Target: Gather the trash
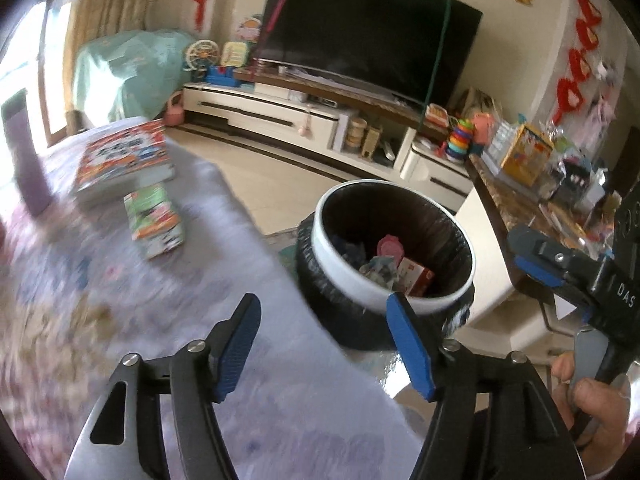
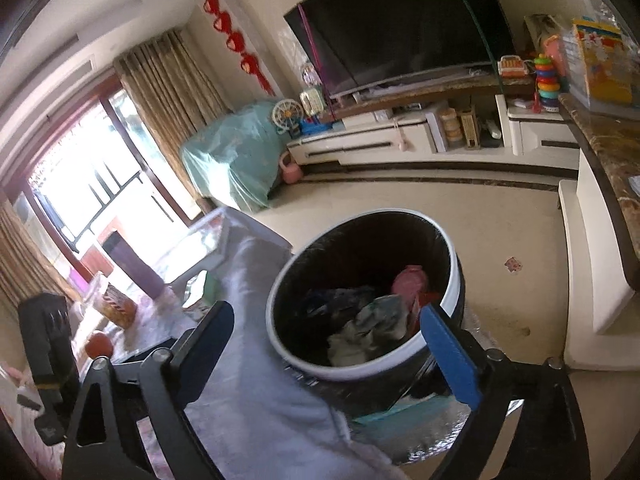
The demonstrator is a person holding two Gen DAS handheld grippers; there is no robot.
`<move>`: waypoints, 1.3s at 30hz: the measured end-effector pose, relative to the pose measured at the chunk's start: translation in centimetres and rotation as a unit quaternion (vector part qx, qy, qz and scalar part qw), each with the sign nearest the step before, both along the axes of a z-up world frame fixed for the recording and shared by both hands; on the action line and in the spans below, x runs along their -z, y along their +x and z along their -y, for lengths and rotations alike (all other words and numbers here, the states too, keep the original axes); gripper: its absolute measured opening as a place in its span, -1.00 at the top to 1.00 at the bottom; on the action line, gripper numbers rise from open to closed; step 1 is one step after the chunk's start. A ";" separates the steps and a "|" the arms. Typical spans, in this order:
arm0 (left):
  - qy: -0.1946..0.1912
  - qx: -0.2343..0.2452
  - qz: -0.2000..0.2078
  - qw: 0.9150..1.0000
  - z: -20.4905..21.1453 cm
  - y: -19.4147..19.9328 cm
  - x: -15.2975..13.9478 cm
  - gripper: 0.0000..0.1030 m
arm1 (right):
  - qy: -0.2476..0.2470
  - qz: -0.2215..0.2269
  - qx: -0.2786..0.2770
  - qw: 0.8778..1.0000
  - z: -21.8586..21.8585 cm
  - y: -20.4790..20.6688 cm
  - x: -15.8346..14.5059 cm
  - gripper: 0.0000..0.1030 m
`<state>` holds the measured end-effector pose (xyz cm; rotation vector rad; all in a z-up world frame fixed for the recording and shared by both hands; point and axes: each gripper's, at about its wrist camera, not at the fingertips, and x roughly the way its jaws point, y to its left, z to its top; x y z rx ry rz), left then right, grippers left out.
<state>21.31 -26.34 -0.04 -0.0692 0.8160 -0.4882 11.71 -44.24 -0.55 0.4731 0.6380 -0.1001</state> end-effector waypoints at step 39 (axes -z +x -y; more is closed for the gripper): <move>0.052 -0.150 0.211 0.965 -9.4 -17.7 -0.4 -0.99 | -0.205 0.116 0.051 0.970 -13.2 -9.2 0.5 -1.00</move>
